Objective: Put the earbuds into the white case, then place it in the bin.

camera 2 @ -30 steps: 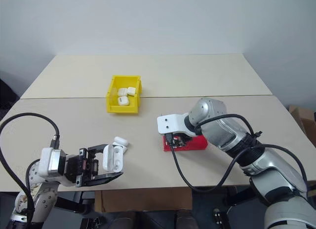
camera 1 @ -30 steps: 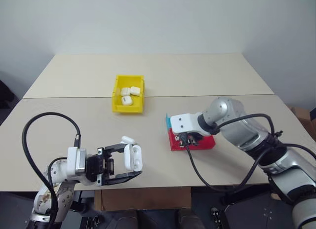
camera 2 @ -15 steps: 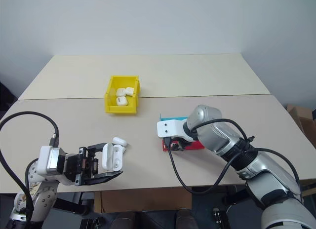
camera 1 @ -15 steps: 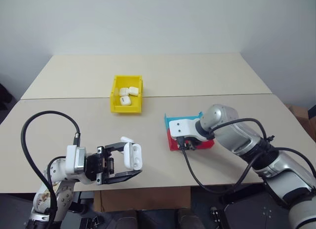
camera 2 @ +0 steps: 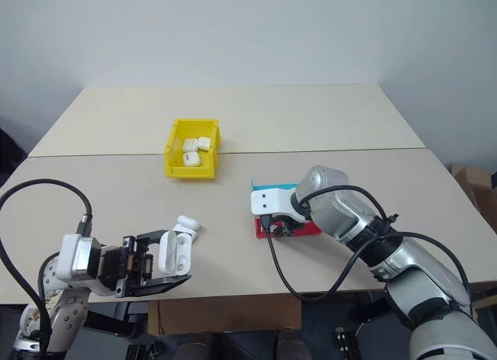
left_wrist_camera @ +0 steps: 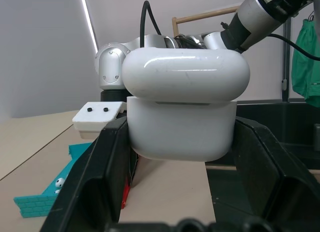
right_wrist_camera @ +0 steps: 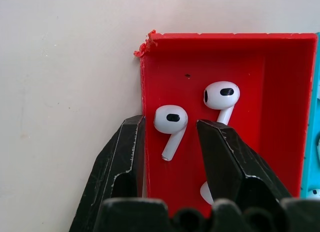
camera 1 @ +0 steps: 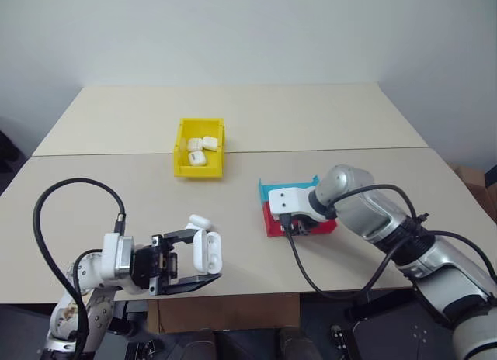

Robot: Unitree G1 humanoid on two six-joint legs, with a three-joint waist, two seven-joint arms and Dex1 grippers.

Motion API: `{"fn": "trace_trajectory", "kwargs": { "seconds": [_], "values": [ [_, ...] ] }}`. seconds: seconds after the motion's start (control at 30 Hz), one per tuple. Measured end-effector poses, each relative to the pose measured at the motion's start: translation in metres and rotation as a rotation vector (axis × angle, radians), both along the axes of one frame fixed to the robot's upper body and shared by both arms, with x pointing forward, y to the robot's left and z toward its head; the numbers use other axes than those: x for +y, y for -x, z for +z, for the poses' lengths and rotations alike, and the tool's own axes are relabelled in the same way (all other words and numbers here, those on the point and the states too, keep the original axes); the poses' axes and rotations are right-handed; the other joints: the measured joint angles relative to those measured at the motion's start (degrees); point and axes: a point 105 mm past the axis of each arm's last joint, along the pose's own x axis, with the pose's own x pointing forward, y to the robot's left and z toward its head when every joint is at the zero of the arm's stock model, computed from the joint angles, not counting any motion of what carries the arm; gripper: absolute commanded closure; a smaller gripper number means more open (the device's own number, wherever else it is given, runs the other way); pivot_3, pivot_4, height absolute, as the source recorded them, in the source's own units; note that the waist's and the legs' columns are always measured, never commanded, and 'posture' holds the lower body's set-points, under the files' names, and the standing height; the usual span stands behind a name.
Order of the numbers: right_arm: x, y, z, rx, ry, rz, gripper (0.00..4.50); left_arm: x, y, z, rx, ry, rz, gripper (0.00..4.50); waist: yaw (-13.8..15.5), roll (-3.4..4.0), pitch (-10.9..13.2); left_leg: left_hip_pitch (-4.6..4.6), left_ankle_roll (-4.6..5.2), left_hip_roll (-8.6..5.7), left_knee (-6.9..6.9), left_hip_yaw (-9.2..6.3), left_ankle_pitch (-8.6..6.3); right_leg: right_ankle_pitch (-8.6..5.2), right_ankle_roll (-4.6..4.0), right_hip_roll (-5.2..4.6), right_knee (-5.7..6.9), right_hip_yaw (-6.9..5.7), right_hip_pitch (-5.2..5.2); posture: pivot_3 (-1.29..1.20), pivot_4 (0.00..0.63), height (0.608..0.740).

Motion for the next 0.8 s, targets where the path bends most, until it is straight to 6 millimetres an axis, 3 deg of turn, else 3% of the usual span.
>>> {"fn": "trace_trajectory", "kwargs": {
  "seconds": [0.8],
  "values": [
    [0.0016, 0.0003, -0.0008, -0.005, 0.019, 0.035, 2.47, -0.001, 0.007, -0.0052, 0.023, 0.001, 0.014, 1.72, 0.02, 0.0, 0.0, 0.02, 0.0, 0.01, 0.0, 0.0, 0.0, -0.01, -0.01, 0.01, 0.02, 0.0, 0.0, 0.0, 0.15, 0.74]
  ]
}}
